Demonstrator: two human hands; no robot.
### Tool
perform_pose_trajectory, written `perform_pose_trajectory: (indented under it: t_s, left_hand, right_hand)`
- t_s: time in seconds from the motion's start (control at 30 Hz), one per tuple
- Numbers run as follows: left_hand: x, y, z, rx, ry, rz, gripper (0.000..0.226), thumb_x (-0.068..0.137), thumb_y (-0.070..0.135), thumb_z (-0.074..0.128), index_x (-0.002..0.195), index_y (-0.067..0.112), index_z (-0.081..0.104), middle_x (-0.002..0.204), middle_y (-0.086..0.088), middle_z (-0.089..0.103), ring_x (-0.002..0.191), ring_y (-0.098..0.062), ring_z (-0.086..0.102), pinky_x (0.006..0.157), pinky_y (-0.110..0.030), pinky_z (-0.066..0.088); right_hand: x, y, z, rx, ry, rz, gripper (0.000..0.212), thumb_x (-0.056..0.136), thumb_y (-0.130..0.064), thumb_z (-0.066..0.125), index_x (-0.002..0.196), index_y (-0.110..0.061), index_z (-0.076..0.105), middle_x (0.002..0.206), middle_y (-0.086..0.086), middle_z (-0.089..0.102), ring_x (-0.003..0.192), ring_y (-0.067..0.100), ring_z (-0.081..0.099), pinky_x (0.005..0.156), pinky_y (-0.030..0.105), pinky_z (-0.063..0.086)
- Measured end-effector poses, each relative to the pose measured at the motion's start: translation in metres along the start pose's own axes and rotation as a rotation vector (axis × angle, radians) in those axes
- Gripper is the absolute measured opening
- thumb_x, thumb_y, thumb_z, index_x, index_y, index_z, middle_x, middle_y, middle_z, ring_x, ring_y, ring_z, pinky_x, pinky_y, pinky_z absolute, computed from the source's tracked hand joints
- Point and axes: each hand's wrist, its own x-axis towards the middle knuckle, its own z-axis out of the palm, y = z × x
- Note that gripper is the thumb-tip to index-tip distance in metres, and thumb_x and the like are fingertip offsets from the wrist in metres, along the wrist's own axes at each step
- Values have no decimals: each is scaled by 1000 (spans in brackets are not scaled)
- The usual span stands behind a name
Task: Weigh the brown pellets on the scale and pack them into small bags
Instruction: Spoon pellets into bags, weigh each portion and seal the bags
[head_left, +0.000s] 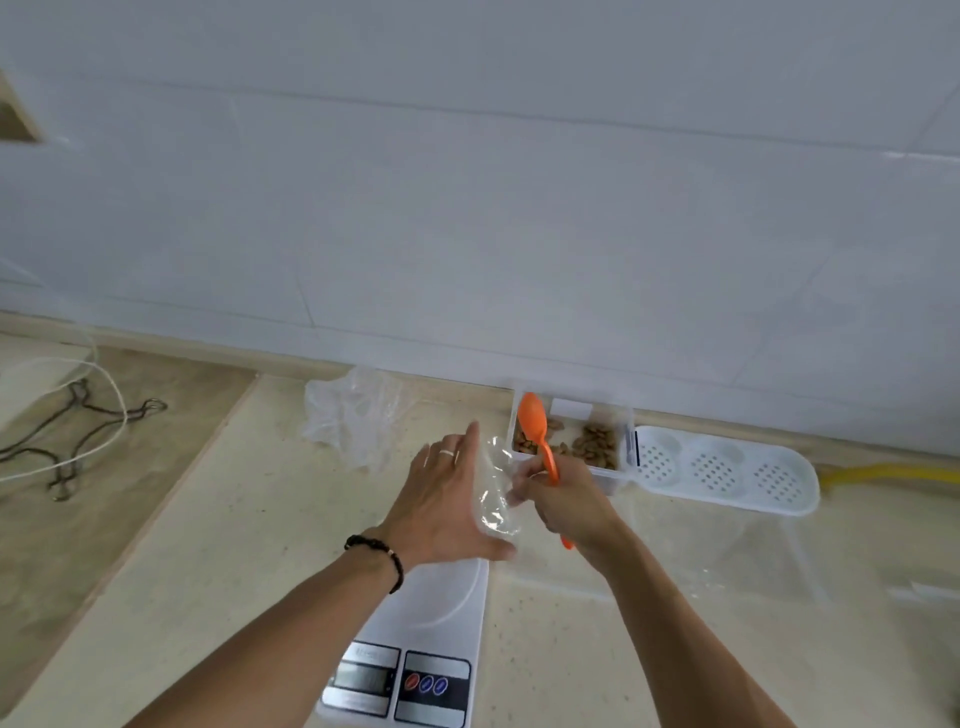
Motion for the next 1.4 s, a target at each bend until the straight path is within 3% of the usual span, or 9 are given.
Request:
perform_pose_trajectory:
  t_s: [0.13, 0.37, 0.53, 0.67, 0.8, 1.0, 1.1, 1.2, 1.4]
  left_hand:
    - [4, 6, -6, -63, 72, 43, 122, 54, 60, 76, 148, 19, 8, 131, 1, 34, 120, -19, 37, 106, -32, 32]
    - [11, 9, -21, -153, 82, 167, 100, 59, 48, 80, 137, 25, 22, 120, 6, 32, 113, -14, 36, 95, -23, 30]
    - [12, -4, -30, -212, -57, 200, 100, 57, 50, 79, 135, 33, 20, 118, 7, 33, 113, -14, 39, 95, -32, 41]
    - [12, -11, -33, -183, -81, 233, 108, 61, 51, 81, 144, 27, 16, 119, 6, 33, 116, -15, 40, 95, -30, 40]
    - [13, -18, -34, -119, -107, 231, 126, 53, 66, 81, 148, 20, 12, 134, -1, 34, 123, -19, 36, 105, -33, 33]
    - [19, -30, -35, -216, -33, 275, 92, 62, 50, 80, 134, 25, 29, 118, 6, 39, 106, -12, 42, 89, -24, 41]
    - [25, -36, -34, -247, -47, 280, 81, 66, 47, 79, 130, 26, 35, 111, 8, 41, 100, -12, 48, 80, -21, 42]
    - [35, -42, -32, -277, -75, 260, 85, 67, 48, 78, 137, 25, 36, 119, 9, 44, 109, -7, 50, 90, -24, 46]
    - [64, -38, -25, -259, -76, 232, 73, 65, 51, 76, 125, 26, 44, 116, 12, 46, 107, -9, 52, 87, -31, 48]
  right_hand:
    - [3, -1, -4, 5, 26, 51, 10, 86, -8, 63, 78, -11, 69, 72, 8, 73, 44, 9, 37, 42, 19, 31]
    - [8, -8, 6, -103, 156, 79, 17, 82, -9, 65, 78, 8, 68, 61, 4, 62, 44, 6, 43, 46, 19, 36]
    - [4, -14, 16, 1, 114, 118, 18, 82, -12, 70, 74, 4, 68, 54, -1, 56, 43, 9, 39, 42, 21, 32]
    - [10, -15, 33, -142, 294, 120, 18, 81, -6, 63, 62, -6, 60, 59, 6, 56, 52, 12, 49, 49, 21, 40]
    - [11, -18, 47, -102, 278, 146, 23, 81, -11, 71, 59, -9, 63, 56, 2, 61, 43, 6, 47, 48, 21, 40]
    - [14, -14, 49, -46, 294, 207, 16, 82, -10, 69, 74, 3, 67, 62, 7, 62, 41, 7, 43, 43, 19, 37]
    - [12, -13, 47, -45, 272, 261, 29, 85, -26, 69, 85, 3, 68, 68, 8, 60, 45, 8, 41, 44, 22, 34]
    - [12, -19, 33, -22, 337, 280, 43, 92, -48, 52, 89, -8, 66, 69, 4, 53, 55, 13, 39, 46, 24, 31]
    - [20, -22, -22, -268, 507, 295, 21, 78, 4, 46, 61, -6, 54, 54, 6, 42, 56, 20, 40, 54, 29, 30]
